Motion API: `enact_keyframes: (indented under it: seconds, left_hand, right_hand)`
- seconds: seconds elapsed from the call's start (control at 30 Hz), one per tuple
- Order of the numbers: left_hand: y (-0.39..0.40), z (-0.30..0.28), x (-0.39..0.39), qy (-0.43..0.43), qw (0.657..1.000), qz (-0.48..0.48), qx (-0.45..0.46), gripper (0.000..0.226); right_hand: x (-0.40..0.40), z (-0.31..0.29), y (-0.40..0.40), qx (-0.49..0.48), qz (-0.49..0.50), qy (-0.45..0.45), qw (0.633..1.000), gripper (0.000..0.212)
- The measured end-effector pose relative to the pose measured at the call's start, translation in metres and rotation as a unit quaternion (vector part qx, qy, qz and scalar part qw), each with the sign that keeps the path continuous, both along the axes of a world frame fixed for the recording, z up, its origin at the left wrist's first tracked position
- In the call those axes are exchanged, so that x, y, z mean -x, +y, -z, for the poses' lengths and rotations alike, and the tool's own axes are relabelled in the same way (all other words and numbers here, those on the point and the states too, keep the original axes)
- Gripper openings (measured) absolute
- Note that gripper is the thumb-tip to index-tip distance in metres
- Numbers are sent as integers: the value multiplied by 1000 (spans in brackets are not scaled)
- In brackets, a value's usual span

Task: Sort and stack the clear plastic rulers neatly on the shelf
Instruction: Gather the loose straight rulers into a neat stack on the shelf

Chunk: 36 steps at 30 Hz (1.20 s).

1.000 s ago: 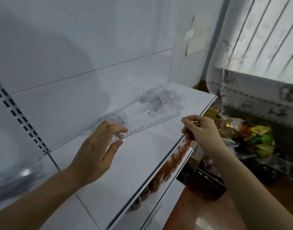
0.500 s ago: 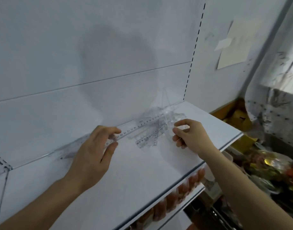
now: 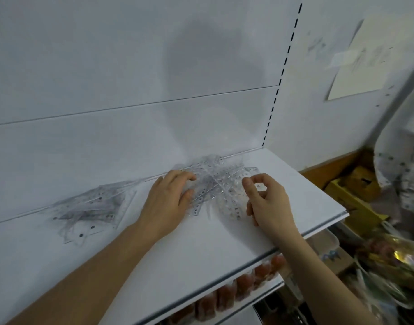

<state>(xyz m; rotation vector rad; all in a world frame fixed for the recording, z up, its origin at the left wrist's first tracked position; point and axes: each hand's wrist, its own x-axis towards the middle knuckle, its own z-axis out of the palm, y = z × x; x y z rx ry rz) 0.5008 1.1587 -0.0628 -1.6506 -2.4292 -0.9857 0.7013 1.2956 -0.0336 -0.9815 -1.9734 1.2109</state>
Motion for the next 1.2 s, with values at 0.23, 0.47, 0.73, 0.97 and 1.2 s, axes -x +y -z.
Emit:
enact_keyframes:
  seconds: [0.23,0.47,0.73,0.97,1.2]
  left_hand:
    - [-9,4,7,-7,1000,-4,-15,43]
    - [-21,-7,6,30,999,-13,22,49]
    - [-129,-44,30,94,986,-84,113,51]
    - [-350,-46,58,70,960,-238,132,73]
    - [-584,-48,52,35,911,-386,140,80]
  right_hand:
    - [-2,14,-7,-145,60,-65,985,13]
    - [-17,14,-6,-229,133,-144,954,19]
    - [62,-29,-66,-363,-204,-176,892,37]
    - [156,-35,-218,-373,-394,-173,822,58]
    - [212,-37,-425,-370,-533,-136,749,62]
